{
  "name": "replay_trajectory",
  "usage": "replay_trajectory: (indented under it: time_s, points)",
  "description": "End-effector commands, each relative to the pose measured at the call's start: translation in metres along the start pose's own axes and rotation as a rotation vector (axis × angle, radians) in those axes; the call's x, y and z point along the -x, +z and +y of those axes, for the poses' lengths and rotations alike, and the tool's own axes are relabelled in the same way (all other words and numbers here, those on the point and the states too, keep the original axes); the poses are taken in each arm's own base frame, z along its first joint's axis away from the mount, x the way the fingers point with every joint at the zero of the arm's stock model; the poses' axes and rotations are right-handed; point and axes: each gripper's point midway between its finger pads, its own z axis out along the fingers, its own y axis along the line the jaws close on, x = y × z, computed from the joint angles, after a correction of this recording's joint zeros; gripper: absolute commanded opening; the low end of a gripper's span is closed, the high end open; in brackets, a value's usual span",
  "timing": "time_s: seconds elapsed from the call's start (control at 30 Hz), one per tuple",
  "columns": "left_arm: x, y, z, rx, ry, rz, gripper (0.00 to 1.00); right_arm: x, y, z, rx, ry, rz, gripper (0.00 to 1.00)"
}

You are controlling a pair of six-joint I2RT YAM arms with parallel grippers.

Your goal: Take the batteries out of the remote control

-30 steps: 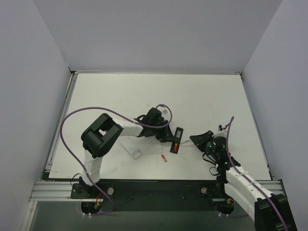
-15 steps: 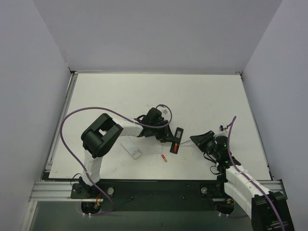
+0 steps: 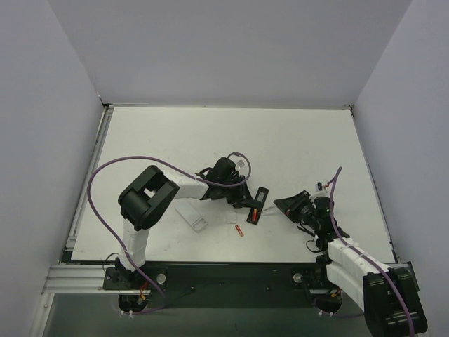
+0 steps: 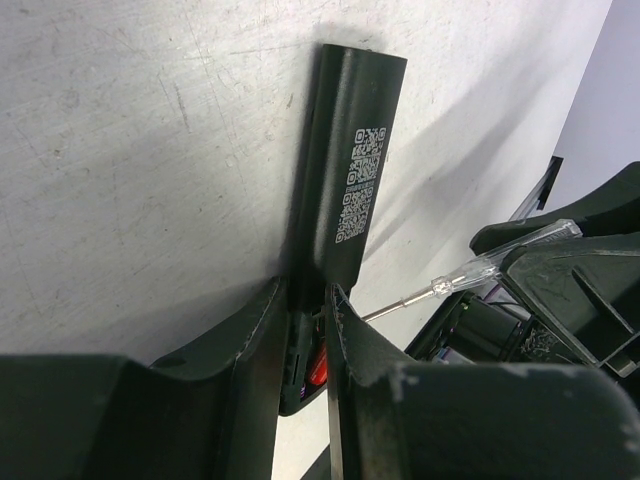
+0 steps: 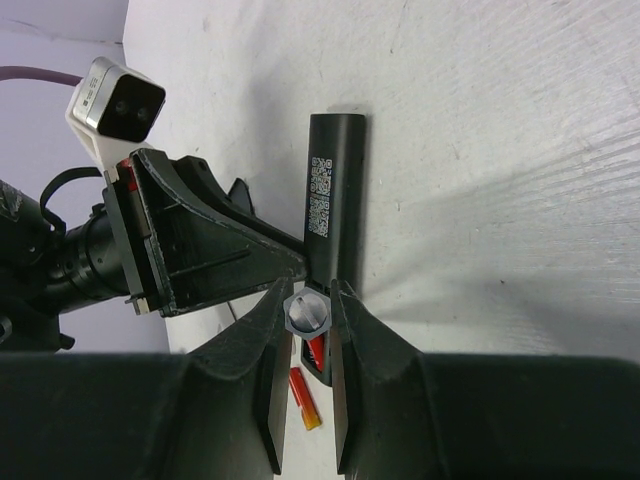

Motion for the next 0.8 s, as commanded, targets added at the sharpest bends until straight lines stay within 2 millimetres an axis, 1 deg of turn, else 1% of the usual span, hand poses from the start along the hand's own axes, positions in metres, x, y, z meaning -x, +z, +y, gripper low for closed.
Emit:
replay_trajectory:
  time_s: [0.0, 0.2, 0.3, 0.47, 0.67, 0.73, 0.77]
  points:
    - [-0.031, 0.005, 0.021, 0.083, -0.021, 0.079, 0.29, 0.009, -0.013, 0.083, 0.308, -0.026, 0.031, 0.0]
    - [-0.032, 0.006, 0.025, 0.087, -0.03, 0.079, 0.29, 0.007, -0.016, 0.096, 0.341, -0.096, 0.065, 0.0]
    - [-0.031, 0.007, 0.025, 0.087, -0.031, 0.077, 0.29, 0.002, -0.017, 0.096, 0.345, -0.116, 0.095, 0.0]
    - [-0.031, 0.007, 0.024, 0.085, -0.028, 0.076, 0.29, 0.001, -0.018, 0.102, 0.366, -0.165, 0.113, 0.0]
    - [-0.03, 0.006, 0.023, 0.085, -0.025, 0.075, 0.29, -0.002, -0.016, 0.096, 0.331, -0.179, 0.139, 0.0]
    - [-0.03, 0.007, 0.021, 0.08, -0.018, 0.079, 0.29, -0.002, -0.015, 0.092, 0.314, -0.176, 0.138, 0.0]
    - [-0.026, 0.007, 0.015, 0.066, -0.003, 0.073, 0.29, -0.003, -0.015, 0.09, 0.307, -0.172, 0.137, 0.0]
